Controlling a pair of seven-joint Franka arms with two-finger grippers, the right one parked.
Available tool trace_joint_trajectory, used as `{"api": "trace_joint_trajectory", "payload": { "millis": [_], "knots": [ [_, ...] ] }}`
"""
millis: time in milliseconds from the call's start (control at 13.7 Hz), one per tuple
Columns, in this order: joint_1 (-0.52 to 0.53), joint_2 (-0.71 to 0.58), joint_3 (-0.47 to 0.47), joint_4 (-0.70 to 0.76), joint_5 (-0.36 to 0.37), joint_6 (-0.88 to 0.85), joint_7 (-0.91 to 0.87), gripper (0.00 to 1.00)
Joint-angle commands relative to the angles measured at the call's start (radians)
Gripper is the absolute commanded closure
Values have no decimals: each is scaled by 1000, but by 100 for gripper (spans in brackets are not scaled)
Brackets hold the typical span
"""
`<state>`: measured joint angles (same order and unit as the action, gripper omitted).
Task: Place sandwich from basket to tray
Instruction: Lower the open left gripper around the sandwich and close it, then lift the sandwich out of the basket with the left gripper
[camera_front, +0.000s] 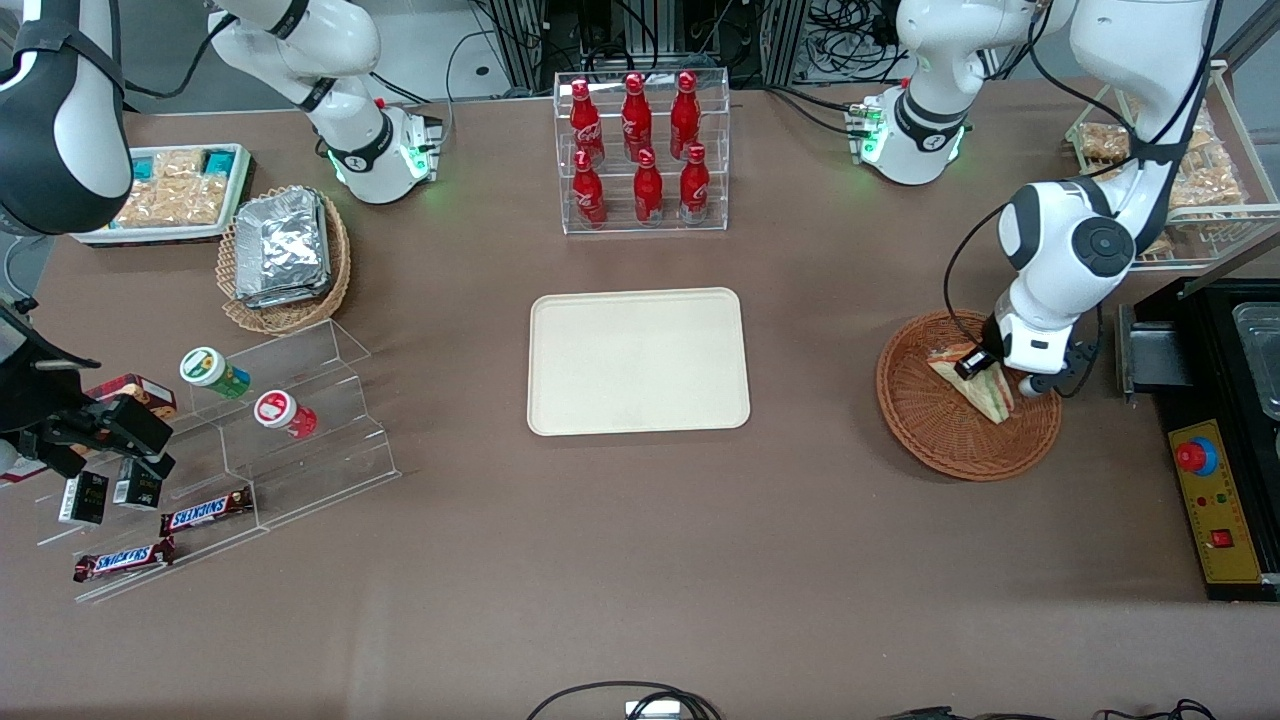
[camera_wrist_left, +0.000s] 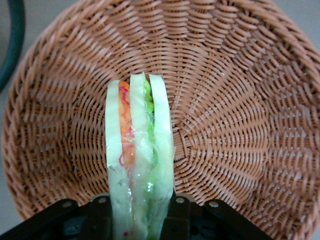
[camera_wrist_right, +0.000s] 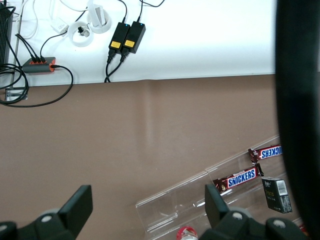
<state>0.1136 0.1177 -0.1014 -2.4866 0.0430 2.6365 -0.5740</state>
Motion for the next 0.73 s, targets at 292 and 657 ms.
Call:
{"api": "trace_joint_trajectory", "payload": {
  "millis": [292,657],
  "knots": [
    [-15,-70,-67,332,32,-450,20,100],
    [-15,-29,-188,573,28,-642,51,100]
  ]
}}
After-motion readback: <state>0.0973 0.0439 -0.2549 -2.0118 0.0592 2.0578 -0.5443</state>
